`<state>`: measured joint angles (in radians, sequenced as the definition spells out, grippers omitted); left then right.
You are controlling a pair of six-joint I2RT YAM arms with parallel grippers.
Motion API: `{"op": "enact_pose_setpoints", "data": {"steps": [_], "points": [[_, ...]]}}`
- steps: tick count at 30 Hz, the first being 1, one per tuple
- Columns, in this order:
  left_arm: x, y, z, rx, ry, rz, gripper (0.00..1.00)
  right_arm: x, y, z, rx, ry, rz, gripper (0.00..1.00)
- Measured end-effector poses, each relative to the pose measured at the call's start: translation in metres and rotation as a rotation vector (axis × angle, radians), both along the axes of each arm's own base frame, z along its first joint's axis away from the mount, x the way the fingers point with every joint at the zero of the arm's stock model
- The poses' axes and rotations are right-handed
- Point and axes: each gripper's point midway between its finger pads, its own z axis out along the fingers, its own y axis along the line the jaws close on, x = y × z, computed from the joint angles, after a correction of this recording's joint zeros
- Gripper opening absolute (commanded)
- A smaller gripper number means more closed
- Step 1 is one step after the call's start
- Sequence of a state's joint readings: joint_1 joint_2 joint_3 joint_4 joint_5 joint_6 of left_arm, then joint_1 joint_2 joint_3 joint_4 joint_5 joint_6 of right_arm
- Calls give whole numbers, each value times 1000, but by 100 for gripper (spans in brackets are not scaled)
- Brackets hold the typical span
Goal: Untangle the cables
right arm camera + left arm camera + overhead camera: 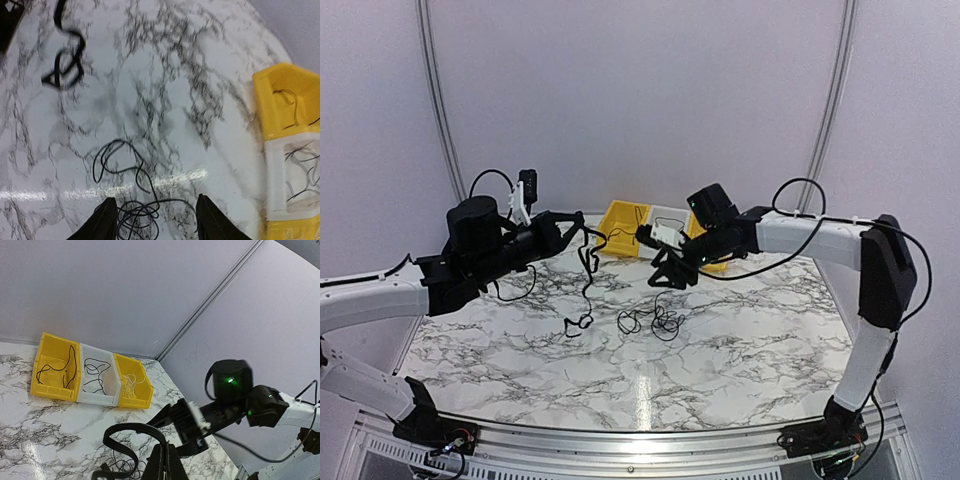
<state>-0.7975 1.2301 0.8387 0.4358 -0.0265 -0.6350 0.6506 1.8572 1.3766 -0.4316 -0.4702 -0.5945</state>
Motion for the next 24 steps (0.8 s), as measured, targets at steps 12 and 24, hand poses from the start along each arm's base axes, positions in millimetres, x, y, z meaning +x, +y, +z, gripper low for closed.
{"op": "enact_pose_setpoints", "data": {"steps": [12,24], "points": [[1,-5,-28,31,58,-12,0,-35,76,136,277,-115,165,61],[1,-7,-33,25,74,-17,0,-43,95,107,285,38,179,52]]}}
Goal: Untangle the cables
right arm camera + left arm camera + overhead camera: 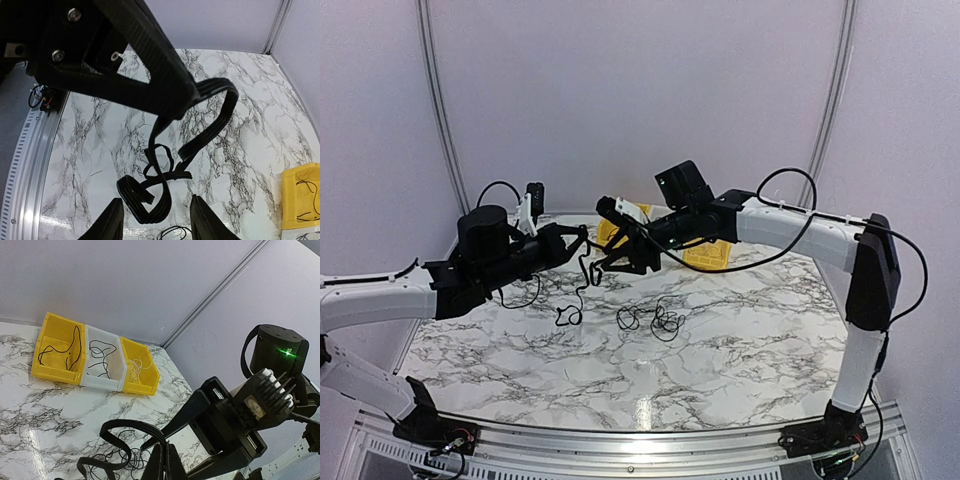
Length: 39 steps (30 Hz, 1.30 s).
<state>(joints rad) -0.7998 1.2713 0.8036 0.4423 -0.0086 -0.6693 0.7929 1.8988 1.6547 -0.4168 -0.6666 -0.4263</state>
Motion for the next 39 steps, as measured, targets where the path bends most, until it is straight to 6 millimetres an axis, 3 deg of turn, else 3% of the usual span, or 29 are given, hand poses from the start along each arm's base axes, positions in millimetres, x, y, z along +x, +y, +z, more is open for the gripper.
{"op": "enact_pose_setpoints", "data": {"steps": [2,5,12,16,17,20,25,32,37,39], "points": [[0,0,-1,0,1,-1,0,-1,2,4,17,11,3,57],[-2,-1,-1,-1,4,-10,0,-3,3,7,32,34,7,56],[-4,-2,-9,2,16,-21,0,0,11,26,79,53,8,12],[-5,-2,-16,8,22,-24,0,0,13,32,93,64,3,1],[-6,-1,-18,12,24,-24,4,0,13,32,92,65,3,0],[-7,0,-27,33,27,-25,30,0,13,31,90,71,1,0],[-8,9,-43,80,17,-1,50,-2,11,28,80,83,3,0],[-26,39,-66,208,-73,55,56,-9,7,12,43,144,10,0],[-40,39,-87,380,-174,55,54,-16,4,-1,22,189,16,0],[-36,41,-91,421,-189,76,54,-13,3,-4,13,180,4,6]]}}
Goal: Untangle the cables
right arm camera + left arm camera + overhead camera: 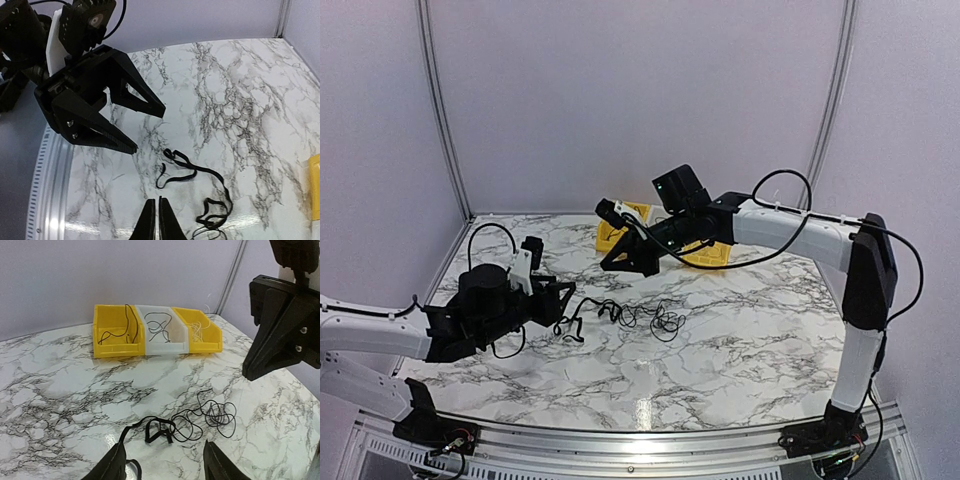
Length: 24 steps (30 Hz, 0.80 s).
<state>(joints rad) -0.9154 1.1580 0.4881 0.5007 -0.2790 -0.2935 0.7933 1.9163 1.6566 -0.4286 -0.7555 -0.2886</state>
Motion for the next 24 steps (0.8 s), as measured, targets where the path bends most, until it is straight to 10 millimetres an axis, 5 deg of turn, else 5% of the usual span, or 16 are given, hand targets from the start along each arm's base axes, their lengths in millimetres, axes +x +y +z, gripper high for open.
{"op": "enact_pose_setpoints", "data": {"steps": [6,14,24], "points": [[16,15,-25,8,67,139,55,33,-5,-33,-129,-109,-114,28],[29,32,-86,-71,321,275,53,91,-1,-147,-387,-186,-205,41],[24,28,-109,-137,454,289,53,122,28,-183,-398,-220,-195,53]]}}
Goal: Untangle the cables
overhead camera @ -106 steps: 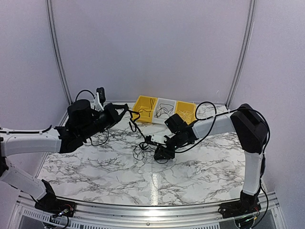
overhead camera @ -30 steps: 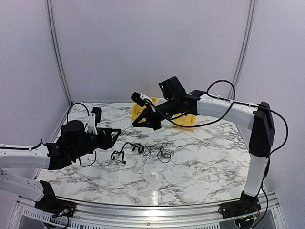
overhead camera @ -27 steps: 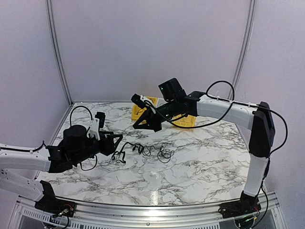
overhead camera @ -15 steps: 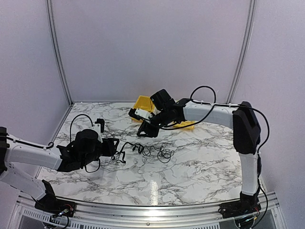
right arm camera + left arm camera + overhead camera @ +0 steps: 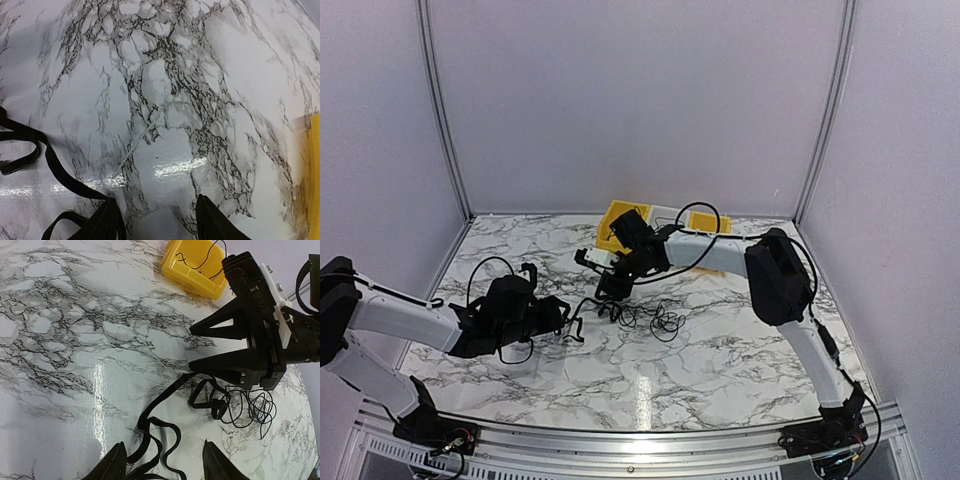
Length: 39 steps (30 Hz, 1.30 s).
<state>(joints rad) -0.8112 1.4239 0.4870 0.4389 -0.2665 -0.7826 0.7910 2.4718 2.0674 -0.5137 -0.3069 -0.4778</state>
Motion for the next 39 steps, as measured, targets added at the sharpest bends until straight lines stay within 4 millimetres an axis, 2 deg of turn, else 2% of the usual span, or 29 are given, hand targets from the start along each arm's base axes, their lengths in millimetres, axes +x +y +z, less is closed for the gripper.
{"op": "enact_pose_setpoints", "data": {"steps": [5,17,22,26,34,39], "points": [[0,-1,-1,-16,12,7,53,-5,5,-15,-17,3,30,53],[-2,-1,-7,-24,37,14,53,-6,6,-17,-21,-28,50,52],[-1,-1,-3,-31,29,16,53,-19,-11,-16,-69,-52,71,52],[-1,-1,-3,-32,28,17,53,-26,-17,-13,-88,-65,97,52],[-3,1,1,-42,21,17,53,-35,-2,-11,-78,-83,141,50],[-6,4,5,-55,12,19,53,-26,20,-16,-38,-98,145,35]]}}
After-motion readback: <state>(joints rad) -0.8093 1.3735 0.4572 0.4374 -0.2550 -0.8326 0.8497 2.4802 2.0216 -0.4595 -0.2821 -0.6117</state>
